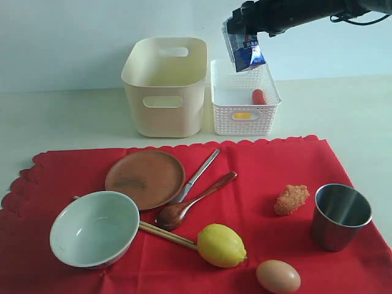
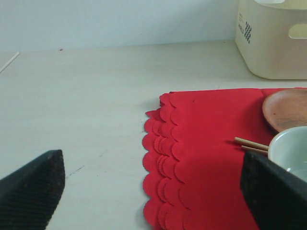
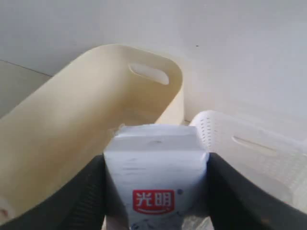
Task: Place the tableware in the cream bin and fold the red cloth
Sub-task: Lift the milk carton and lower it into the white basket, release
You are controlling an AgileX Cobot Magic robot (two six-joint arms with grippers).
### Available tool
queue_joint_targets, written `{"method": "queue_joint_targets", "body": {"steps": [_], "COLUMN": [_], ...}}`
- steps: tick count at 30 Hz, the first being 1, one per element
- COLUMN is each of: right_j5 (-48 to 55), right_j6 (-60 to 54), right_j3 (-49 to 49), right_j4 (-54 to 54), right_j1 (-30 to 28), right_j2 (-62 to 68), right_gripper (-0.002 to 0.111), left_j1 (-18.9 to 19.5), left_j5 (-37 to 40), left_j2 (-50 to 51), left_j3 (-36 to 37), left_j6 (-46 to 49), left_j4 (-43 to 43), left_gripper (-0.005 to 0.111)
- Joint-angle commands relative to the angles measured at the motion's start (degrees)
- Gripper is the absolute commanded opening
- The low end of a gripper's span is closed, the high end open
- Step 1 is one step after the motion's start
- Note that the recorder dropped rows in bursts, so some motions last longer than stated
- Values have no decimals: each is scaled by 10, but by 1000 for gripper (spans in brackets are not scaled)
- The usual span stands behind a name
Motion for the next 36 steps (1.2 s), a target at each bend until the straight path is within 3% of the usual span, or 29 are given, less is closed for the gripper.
{"method": "queue_joint_targets", "body": {"steps": [1, 12, 27, 32, 36], "right_j5": [-48, -116, -136, -134, -134], "right_j6": [-7, -64, -82, -83, -83], "right_j3": [-40, -89, -161, -161, -161], "right_j4": [-31, -39, -40, -40, -40], "right_j1": [-4, -1, 15, 15, 15], "right_j2": [39, 131, 215, 229, 231], "right_gripper": [0, 0, 0, 13, 32], "left_j1": [2, 2, 2, 2, 2], "left_j5": [-6, -6, -6, -6, -6], "left_j2": [-3, -3, -3, -3, -3], "left_j3": [2, 2, 2, 2, 2], "left_j6": [0, 0, 0, 0, 0], "left_j4": [1, 1, 1, 1, 1], "left_gripper": [94, 94, 94, 94, 94]}}
